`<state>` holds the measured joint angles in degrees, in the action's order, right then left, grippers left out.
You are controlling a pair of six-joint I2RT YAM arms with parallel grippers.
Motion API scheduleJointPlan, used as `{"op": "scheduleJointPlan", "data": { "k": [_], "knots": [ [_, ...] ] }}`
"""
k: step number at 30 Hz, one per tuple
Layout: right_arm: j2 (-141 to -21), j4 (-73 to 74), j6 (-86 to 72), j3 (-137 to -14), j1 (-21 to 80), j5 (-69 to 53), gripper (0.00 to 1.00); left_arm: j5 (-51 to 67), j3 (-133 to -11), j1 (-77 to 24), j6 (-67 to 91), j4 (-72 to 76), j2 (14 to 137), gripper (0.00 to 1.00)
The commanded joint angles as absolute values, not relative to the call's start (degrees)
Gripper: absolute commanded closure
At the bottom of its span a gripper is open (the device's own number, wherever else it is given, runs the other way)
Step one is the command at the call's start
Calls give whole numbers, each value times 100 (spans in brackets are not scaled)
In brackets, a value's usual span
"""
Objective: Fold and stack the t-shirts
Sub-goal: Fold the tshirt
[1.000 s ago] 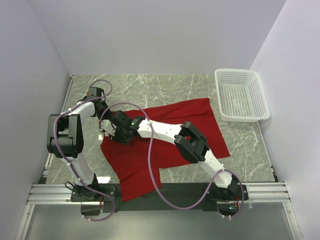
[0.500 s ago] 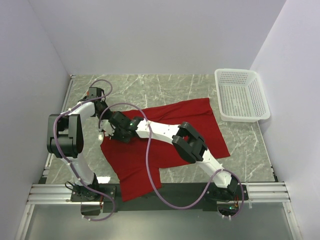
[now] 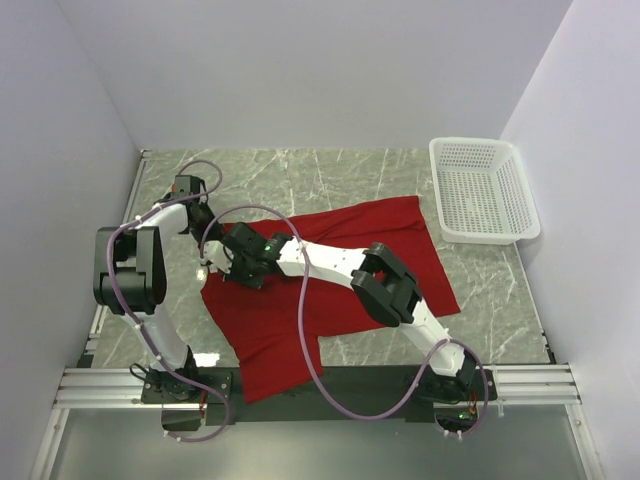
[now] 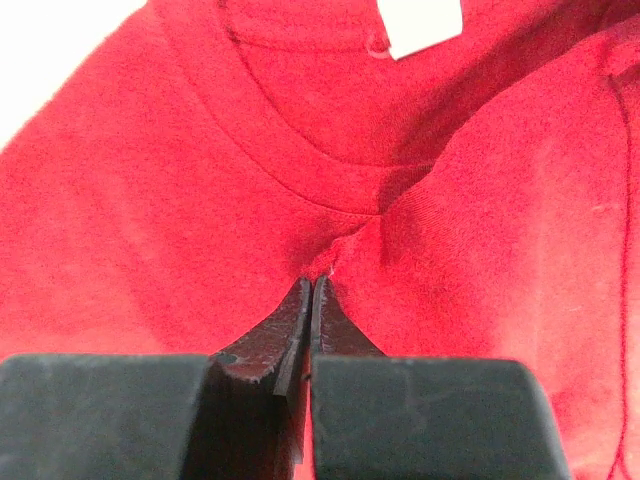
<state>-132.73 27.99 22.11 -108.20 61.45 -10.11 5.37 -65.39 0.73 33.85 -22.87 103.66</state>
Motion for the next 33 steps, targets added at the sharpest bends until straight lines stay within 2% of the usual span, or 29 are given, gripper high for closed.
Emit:
{"op": "scheduleJointPlan", "data": {
  "k": [1,15,22,25,26,28,33],
  "knots": [
    [-12674,2786,2145,-10767,6126,-1431,100,615,-6583,123,3305,-2118,10415,87],
    [-12498,3181,2232,-10793,6196,-2494,100,598,-6592,149,3287,-2118,10468,87],
    [-12428,3480,2716,-10705,6205,-2540,100,615,-6583,158,3296,-2109,10424,87],
    [-12410,3550,2777,-10679,6205,-2549,68,615,-6557,158,3305,-2092,10363,87],
    [-12358,3568,2777,-10679,6205,-2549,64,633,-6539,158,3296,-2083,10310,87],
    [-12244,3533,2725,-10626,6144,-2566,58,642,-6539,158,3287,-2057,10231,86],
    [-11454,3480,2593,-10451,5582,-2838,55,791,-6443,158,3261,-1960,9713,82]
  ]
}}
